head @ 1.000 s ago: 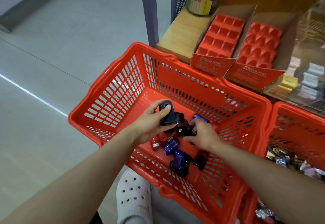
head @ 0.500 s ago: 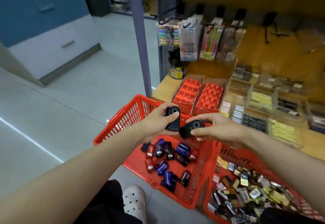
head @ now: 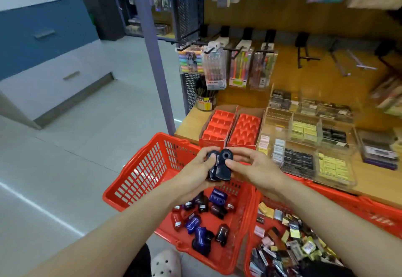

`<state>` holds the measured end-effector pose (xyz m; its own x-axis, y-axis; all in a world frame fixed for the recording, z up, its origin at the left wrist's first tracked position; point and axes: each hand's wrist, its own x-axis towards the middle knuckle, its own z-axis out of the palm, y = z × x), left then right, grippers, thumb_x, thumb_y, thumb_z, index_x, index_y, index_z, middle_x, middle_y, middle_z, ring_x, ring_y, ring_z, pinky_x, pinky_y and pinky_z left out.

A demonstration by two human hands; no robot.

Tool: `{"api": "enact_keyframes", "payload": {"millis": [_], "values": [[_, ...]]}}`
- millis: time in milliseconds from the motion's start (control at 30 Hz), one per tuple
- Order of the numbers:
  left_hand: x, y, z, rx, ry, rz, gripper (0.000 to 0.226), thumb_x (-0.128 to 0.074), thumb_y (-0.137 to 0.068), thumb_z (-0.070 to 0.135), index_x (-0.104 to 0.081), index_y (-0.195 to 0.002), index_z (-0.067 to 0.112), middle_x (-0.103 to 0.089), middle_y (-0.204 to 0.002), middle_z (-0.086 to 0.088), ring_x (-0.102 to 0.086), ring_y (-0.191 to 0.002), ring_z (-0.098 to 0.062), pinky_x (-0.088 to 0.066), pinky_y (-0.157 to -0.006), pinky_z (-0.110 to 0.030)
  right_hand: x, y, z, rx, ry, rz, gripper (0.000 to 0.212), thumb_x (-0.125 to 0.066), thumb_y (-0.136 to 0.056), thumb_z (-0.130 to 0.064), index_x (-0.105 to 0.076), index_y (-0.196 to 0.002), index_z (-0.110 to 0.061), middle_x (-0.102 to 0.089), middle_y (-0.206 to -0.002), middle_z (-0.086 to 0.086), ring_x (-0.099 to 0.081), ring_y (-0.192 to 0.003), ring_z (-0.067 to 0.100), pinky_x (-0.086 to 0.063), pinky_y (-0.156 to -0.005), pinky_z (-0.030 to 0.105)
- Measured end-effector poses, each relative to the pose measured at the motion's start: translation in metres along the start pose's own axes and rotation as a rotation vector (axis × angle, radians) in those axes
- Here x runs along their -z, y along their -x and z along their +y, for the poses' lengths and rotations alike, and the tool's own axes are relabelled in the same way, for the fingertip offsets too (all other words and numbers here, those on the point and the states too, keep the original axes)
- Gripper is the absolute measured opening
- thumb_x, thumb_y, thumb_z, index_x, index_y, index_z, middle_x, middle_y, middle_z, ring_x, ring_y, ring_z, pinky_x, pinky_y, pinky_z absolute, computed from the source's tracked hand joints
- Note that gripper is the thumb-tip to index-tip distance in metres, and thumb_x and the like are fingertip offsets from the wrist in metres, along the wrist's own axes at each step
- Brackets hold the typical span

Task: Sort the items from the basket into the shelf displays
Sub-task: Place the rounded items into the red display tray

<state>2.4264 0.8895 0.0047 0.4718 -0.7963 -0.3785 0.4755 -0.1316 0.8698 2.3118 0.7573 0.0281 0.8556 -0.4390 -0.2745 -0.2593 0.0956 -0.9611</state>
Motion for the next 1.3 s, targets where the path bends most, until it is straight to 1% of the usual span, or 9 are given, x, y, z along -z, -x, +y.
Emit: {"api": "enact_keyframes", "payload": {"millis": [133,233,333,433,533,900,1133,1233,1300], "values": [[-0.008,-0.018,0.003,0.057,0.147,-0.025,0.032,-0.036,-0.107,0.016,-0.055,-0.130,0.029,-0.060,-0.129,-0.012,-0.065,-0.109,-0.028,-0.058,-0.084,-0.041,0.003,-0.011,0.000,0.034,-0.002,0.106,0.029,-0.067,-0.091,-0.007,-0.067,-0.118,-0.015,-0.071,-0.108,0.008,-0.068,-0.100,0.016,-0.060,-0.080,0.029],[-0.004,-0.029,0.004,0.011,0.181,-0.090,0.058,-0.044,-0.104,0.006,-0.032,-0.149,0.040,-0.049,-0.144,-0.014,-0.063,-0.117,-0.031,-0.057,-0.091,-0.046,0.011,-0.018,-0.001,0.046,-0.010,0.152,0.030,-0.064,-0.093,-0.006,-0.065,-0.122,-0.013,-0.072,-0.105,0.004,-0.069,-0.099,0.015,-0.059,-0.077,0.028],[-0.002,-0.036,0.003,-0.039,0.133,-0.071,0.080,-0.056,-0.098,0.005,-0.012,-0.156,0.039,-0.058,-0.137,-0.012,-0.066,-0.114,-0.029,-0.056,-0.093,-0.048,0.019,-0.021,0.000,0.024,0.001,0.143,0.029,-0.059,-0.096,-0.005,-0.065,-0.123,-0.014,-0.075,-0.103,0.008,-0.071,-0.099,0.022,-0.058,-0.089,0.042],[-0.001,-0.040,0.004,-0.029,0.090,-0.024,0.055,-0.065,-0.093,0.010,-0.047,-0.144,0.017,-0.064,-0.130,-0.014,-0.067,-0.112,-0.027,-0.057,-0.091,-0.046,0.021,-0.024,0.003,0.036,0.076,0.138,0.029,-0.056,-0.098,-0.007,-0.064,-0.124,-0.019,-0.076,-0.101,0.006,-0.071,-0.100,0.020,-0.054,-0.096,0.046],[-0.004,-0.041,0.005,0.030,0.104,-0.007,0.033,-0.070,-0.090,0.017,-0.067,-0.123,0.018,-0.067,-0.122,-0.017,-0.069,-0.109,-0.027,-0.059,-0.082,-0.039,0.022,-0.028,0.003,0.017,0.069,0.121,0.028,-0.052,-0.101,-0.009,-0.065,-0.123,-0.018,-0.076,-0.101,0.007,-0.071,-0.102,0.021,-0.051,-0.100,0.047],[-0.005,-0.052,-0.003,0.055,0.292,0.093,0.023,-0.057,-0.099,0.016,-0.063,-0.121,0.020,-0.073,-0.107,-0.015,-0.074,-0.095,-0.027,-0.060,-0.077,-0.036,-0.007,-0.046,0.004,-0.148,-0.116,0.170,0.027,-0.047,-0.103,-0.018,-0.068,-0.115,-0.006,-0.073,-0.108,0.010,-0.067,-0.105,0.023,-0.051,-0.100,0.044],[0.013,-0.071,-0.013,0.085,0.276,0.052,0.034,-0.066,-0.093,0.012,-0.061,-0.126,0.019,-0.071,-0.113,-0.020,-0.072,-0.101,-0.032,-0.060,-0.080,-0.040,-0.006,-0.064,0.014,-0.198,0.047,0.233,0.007,-0.068,-0.092,-0.023,-0.068,-0.099,-0.023,-0.072,-0.104,0.007,-0.067,-0.102,0.023,-0.052,-0.098,0.043],[0.035,-0.080,-0.005,0.095,0.226,-0.023,0.044,-0.073,-0.085,0.014,-0.061,-0.126,0.026,-0.071,-0.117,-0.018,-0.070,-0.105,-0.034,-0.060,-0.081,-0.041,0.000,-0.078,0.018,-0.212,0.082,0.173,0.026,-0.071,-0.090,-0.021,-0.067,-0.116,-0.017,-0.071,-0.110,0.006,-0.067,-0.105,0.023,-0.052,-0.099,0.043],[0.050,-0.089,0.005,0.069,0.188,-0.032,0.053,-0.075,-0.080,0.018,-0.059,-0.129,0.028,-0.071,-0.118,-0.014,-0.070,-0.106,-0.031,-0.060,-0.082,-0.038,0.001,-0.093,0.014,-0.178,0.145,0.150,0.036,-0.075,-0.087,-0.022,-0.067,-0.122,-0.018,-0.072,-0.109,0.001,-0.067,-0.102,0.017,-0.053,-0.096,0.033]]}}
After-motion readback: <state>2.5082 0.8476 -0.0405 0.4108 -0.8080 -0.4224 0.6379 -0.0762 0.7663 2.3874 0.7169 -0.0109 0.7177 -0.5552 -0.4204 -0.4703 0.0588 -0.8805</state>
